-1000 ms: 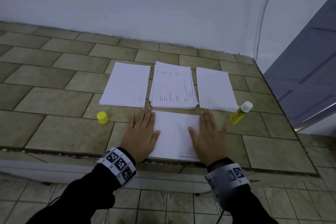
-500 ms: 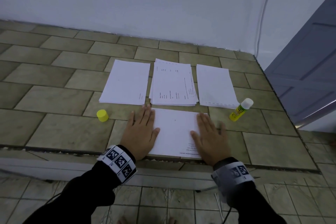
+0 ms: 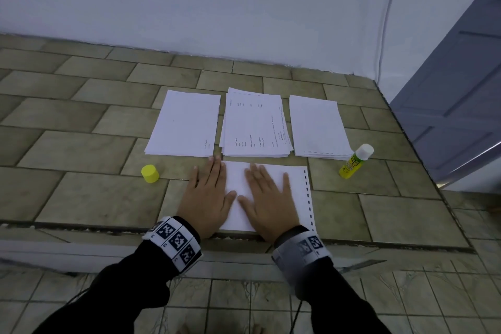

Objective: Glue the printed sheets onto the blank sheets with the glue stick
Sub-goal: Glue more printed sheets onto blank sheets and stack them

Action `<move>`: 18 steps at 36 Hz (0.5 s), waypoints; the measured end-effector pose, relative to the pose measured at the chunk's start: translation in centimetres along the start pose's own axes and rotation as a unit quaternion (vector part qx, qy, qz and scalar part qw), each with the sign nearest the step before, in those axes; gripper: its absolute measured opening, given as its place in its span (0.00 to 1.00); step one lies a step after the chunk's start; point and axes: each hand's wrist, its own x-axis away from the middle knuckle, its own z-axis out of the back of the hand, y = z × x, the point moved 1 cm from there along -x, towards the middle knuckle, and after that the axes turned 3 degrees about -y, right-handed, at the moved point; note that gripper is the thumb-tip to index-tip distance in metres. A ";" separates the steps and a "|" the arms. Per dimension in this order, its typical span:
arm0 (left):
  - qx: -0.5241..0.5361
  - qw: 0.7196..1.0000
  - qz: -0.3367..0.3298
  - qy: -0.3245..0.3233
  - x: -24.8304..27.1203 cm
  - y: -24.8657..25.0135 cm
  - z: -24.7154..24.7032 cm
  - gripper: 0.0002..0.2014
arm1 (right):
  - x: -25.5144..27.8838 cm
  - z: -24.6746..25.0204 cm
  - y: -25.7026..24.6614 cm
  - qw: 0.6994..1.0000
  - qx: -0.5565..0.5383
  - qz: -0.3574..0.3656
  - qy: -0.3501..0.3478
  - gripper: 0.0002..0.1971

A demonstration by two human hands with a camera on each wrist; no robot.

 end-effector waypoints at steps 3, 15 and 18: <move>-0.002 1.000 0.008 -0.005 0.1 0.0 0.0 0.37 | 1.2 0.7 2.8 0.999 0.016 -0.047 -0.008 0.44; 0.028 0.999 0.012 -0.033 0.1 -0.2 0.0 0.42 | 2.8 4.9 7.8 0.986 -0.084 -0.140 -0.042 0.31; 0.026 0.999 0.010 -0.047 0.0 -0.3 0.0 0.45 | 3.2 7.5 7.8 0.978 -0.177 -0.110 -0.016 0.24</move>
